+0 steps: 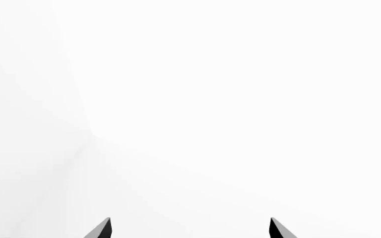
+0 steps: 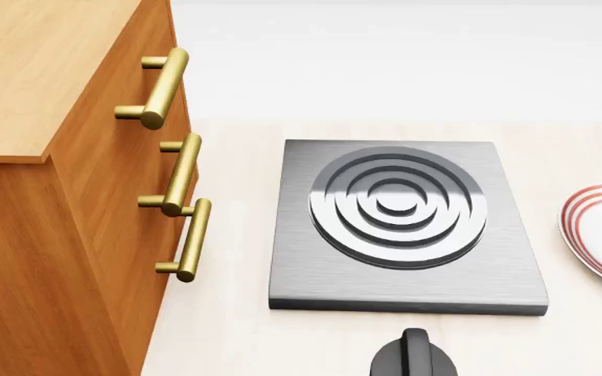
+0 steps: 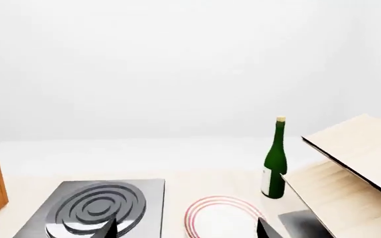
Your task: Put the bowl on the stove.
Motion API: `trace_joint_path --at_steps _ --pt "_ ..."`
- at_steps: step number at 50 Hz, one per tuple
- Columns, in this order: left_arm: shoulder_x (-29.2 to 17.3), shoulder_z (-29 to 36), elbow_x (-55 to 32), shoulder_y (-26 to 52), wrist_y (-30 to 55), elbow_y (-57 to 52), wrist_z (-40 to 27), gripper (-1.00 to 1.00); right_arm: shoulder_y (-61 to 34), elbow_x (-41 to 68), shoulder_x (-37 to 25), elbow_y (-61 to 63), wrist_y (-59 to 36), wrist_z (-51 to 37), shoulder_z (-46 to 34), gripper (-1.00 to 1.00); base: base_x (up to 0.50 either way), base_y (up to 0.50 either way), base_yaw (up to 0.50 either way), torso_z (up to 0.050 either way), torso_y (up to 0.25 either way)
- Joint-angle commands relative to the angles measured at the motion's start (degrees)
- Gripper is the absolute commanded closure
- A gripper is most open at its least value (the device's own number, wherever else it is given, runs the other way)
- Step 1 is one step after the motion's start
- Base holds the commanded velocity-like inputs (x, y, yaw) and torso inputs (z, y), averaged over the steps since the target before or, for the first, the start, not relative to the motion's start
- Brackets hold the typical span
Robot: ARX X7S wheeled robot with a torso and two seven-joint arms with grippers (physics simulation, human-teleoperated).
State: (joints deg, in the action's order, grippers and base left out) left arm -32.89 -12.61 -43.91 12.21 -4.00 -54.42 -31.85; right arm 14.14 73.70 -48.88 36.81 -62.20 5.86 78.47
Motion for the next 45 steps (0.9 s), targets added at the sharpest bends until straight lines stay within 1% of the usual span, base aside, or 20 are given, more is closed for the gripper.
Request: trace_joint_path --at_steps 1,7,12,36,45 --pt "1.07 -0.54 1.53 -0.22 -0.18 0.28 1.43 -1.0 9.97 -1.47 -4.89 -5.45 -8.3 9.77 7.77 -1.0 0.0 0.0 0.0 0.0 0.0" --pt "1.16 -0.12 1.88 -0.28 -0.3 0.42 1.55 -1.0 12.38 -5.61 -5.63 -7.65 -8.51 10.37 6.77 -1.0 0.0 0.0 0.0 0.0 0.0" --pt "1.24 0.13 2.09 -0.33 -0.44 0.52 1.61 -1.0 13.24 -6.15 -6.66 -9.01 -9.36 10.53 6.12 -1.0 0.0 0.0 0.0 0.0 0.0" --pt "1.01 0.43 2.26 -0.39 -0.9 0.9 1.37 -1.0 17.15 -11.11 -7.86 -12.31 -9.67 9.94 -3.77 -1.0 0.0 0.0 0.0 0.0 0.0" --pt "0.98 0.67 2.4 -0.48 -1.06 1.1 1.38 -1.0 17.08 -12.01 -7.11 -13.47 -9.69 9.77 -2.8 -1.0 0.0 0.0 0.0 0.0 0.0"
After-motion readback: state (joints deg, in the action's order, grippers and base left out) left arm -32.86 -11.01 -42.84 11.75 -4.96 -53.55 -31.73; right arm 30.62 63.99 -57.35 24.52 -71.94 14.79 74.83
